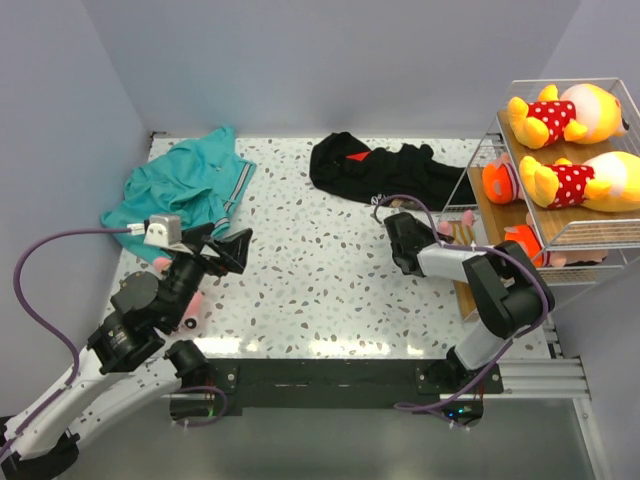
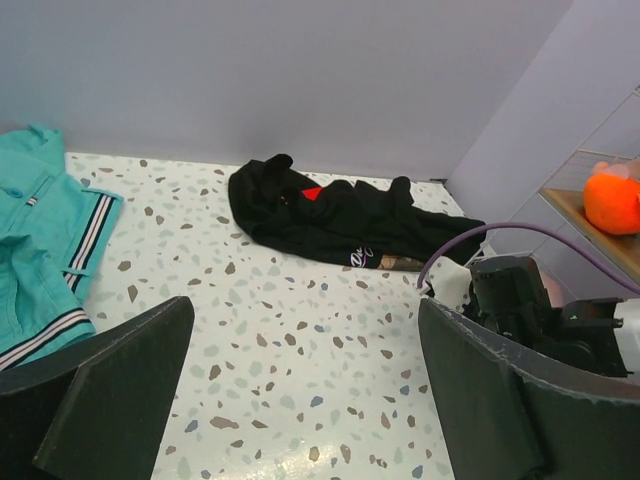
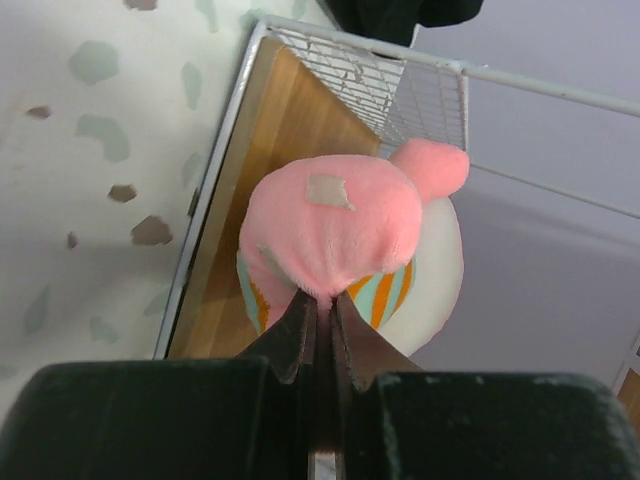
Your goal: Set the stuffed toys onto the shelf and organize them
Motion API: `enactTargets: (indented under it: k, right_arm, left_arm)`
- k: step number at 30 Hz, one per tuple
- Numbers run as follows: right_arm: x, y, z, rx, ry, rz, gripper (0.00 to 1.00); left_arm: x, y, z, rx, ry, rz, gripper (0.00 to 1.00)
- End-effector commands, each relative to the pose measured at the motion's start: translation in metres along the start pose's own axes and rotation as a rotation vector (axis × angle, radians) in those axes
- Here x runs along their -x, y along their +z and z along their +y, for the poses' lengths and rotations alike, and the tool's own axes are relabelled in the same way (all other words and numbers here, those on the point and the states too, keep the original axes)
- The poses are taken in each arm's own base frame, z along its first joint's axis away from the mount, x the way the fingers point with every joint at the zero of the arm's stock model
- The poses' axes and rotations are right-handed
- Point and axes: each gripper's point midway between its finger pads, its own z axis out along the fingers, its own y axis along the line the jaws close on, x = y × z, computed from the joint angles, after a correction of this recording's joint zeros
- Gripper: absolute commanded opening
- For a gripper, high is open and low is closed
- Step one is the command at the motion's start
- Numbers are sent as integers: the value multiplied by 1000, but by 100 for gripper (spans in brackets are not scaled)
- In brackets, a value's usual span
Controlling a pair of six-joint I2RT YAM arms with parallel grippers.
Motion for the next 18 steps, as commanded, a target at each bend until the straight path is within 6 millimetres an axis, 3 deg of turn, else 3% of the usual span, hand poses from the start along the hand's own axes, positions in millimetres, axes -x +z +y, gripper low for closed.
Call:
enactTargets:
  k: [1,10,18]
  right_arm:
    - [8,12,-16,-73,56,0,0]
    - [10,26,-11,-49,62,8,14]
    - [7,22,-23,-71,91,7,32]
  left_arm:
    - [9,0,-4,-17,-9,-36,100]
    - [8,0,-1,-5,-7,-33,100]
    - [8,1,0,1,-8,-32,100]
